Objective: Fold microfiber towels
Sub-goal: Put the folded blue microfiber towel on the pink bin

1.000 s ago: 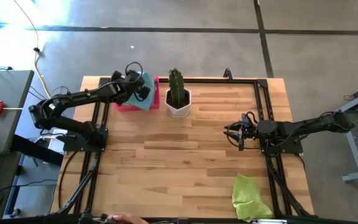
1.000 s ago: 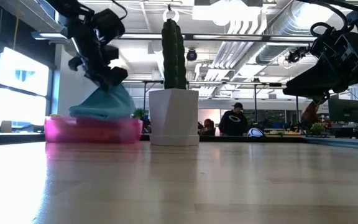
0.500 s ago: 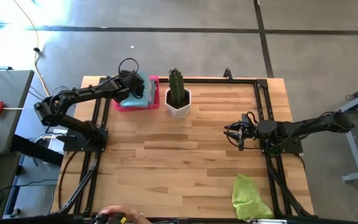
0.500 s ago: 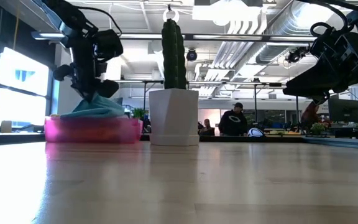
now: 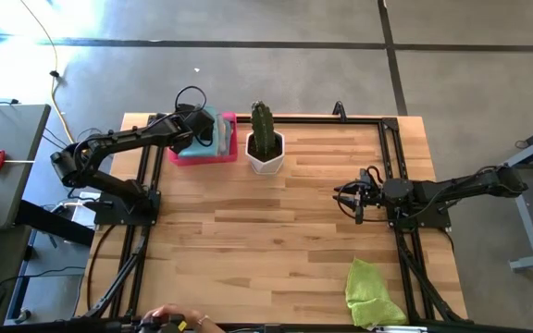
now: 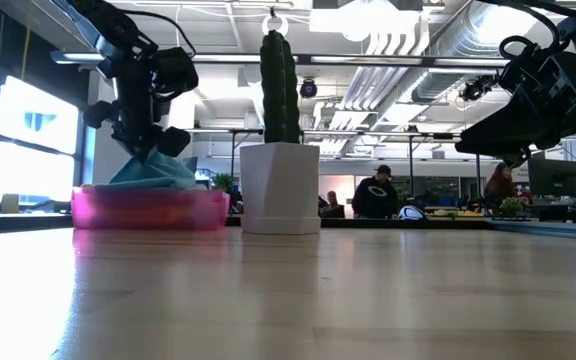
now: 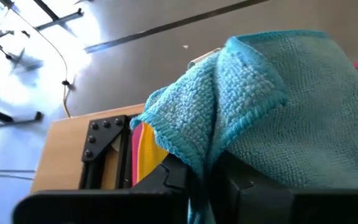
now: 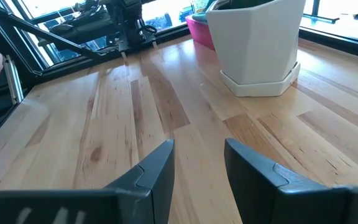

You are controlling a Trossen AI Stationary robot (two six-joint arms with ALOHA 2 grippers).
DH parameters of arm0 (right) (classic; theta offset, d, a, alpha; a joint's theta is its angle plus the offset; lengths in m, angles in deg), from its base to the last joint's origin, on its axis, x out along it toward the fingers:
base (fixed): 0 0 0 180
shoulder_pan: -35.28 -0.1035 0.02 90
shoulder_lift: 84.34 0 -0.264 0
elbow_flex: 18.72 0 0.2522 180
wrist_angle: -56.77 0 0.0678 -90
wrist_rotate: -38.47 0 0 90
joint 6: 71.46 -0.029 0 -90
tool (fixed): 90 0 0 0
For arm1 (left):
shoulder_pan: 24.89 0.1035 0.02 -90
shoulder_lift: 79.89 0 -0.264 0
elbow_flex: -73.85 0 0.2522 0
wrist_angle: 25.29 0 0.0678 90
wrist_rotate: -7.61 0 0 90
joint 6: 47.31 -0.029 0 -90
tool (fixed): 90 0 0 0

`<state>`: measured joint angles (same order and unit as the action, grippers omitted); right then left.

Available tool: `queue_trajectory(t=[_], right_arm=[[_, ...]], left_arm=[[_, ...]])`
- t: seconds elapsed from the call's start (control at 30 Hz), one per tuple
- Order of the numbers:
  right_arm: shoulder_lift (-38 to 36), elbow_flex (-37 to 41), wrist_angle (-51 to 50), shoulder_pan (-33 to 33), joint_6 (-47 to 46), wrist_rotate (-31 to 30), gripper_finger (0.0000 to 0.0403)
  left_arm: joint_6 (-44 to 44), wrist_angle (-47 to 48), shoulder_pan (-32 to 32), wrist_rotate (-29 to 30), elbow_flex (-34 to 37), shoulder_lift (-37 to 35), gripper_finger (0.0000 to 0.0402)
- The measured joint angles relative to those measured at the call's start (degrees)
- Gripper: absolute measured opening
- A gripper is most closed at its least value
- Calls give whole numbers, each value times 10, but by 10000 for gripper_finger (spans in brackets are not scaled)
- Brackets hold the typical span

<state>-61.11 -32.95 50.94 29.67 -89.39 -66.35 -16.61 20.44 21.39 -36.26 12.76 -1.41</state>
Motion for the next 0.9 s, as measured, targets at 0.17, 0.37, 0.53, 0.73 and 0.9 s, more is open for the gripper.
queue_trajectory(t=[0.17, 0.37, 0.53, 0.73, 0.9], right_arm=[[0, 0, 0, 0, 0, 0, 133], [0, 0, 0, 0, 0, 0, 133], [0, 0, 0, 0, 0, 0, 133], [0, 0, 0, 0, 0, 0, 133], [0, 0, 0, 0, 0, 0, 133]], left_arm=[[19, 2, -7, -2, 0, -4, 93], [-42, -42, -35, -6, 0, -50, 191], [-85, -94, -99, -126, 0, -85, 223], [-86, -130, -230, -54, 0, -84, 223], [-76, -98, -284, 151, 0, -86, 223]])
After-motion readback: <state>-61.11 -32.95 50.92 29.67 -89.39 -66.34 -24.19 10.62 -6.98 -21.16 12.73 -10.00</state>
